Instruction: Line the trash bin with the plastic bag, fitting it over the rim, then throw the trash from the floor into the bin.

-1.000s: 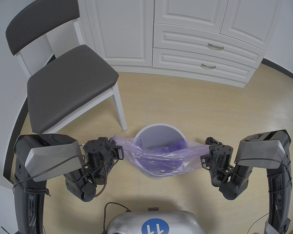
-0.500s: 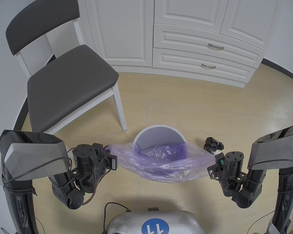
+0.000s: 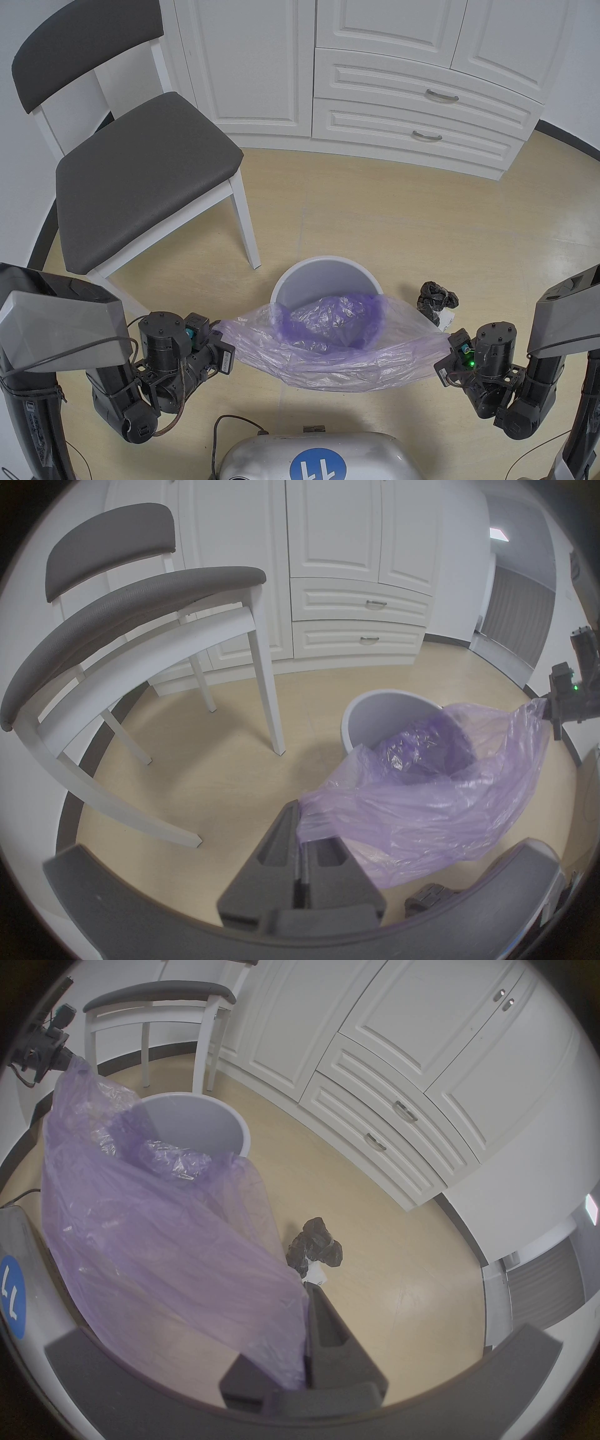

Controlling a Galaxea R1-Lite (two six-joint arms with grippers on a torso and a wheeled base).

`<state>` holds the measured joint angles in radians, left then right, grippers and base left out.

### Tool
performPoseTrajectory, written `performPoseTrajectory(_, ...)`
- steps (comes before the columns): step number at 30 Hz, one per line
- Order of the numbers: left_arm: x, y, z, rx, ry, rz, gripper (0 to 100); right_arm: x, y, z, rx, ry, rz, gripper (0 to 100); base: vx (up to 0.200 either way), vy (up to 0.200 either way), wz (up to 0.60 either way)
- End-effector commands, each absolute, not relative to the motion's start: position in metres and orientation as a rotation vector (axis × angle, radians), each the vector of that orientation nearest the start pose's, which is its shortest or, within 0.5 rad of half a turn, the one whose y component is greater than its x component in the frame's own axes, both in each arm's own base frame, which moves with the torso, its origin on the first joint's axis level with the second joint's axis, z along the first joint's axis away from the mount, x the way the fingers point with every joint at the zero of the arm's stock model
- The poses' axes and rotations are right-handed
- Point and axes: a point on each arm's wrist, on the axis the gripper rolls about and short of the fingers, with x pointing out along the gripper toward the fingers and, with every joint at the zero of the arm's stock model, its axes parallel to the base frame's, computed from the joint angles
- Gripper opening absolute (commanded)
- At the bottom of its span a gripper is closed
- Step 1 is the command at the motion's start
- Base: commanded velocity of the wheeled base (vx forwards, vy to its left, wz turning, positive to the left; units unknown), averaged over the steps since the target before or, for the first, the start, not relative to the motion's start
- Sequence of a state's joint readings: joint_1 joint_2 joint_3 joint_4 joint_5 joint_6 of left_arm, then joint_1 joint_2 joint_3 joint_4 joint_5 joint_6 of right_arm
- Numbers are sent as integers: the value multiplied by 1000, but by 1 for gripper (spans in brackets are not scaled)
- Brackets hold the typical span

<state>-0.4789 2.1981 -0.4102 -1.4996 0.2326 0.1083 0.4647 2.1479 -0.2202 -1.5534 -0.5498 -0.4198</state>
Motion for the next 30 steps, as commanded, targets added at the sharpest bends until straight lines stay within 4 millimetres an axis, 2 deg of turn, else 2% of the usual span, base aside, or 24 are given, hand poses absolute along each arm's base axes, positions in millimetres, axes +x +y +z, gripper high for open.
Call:
performPoseTrajectory(1, 274, -137, 23, 224, 277, -265, 0, 240, 108, 26, -599, 337, -9, 0, 0, 0, 0)
performPoseTrajectory(7, 281, -144, 7, 225, 292, -272, 0, 248, 113, 13, -609, 357, -2, 0, 0, 0, 0)
performPoseTrajectory(14, 298, -158, -16, 175, 299, -267, 0, 274, 115, -7, -586, 367, -39, 0, 0, 0, 0)
performPoseTrajectory(20, 311, -165, -14, 114, 257, -247, 0, 287, 111, -8, -553, 349, -77, 0, 0, 0, 0)
performPoseTrajectory(23, 320, -166, -7, 79, 220, -205, 0, 301, 103, -10, -537, 340, -118, 0, 0, 0, 0)
performPoseTrajectory(26, 321, -166, -6, 72, 213, -203, 0, 309, 100, -16, -528, 339, -136, 0, 0, 0, 0)
performPoseTrajectory(30, 322, -167, -7, 65, 214, -202, 0, 312, 101, -20, -526, 343, -136, 0, 0, 0, 0)
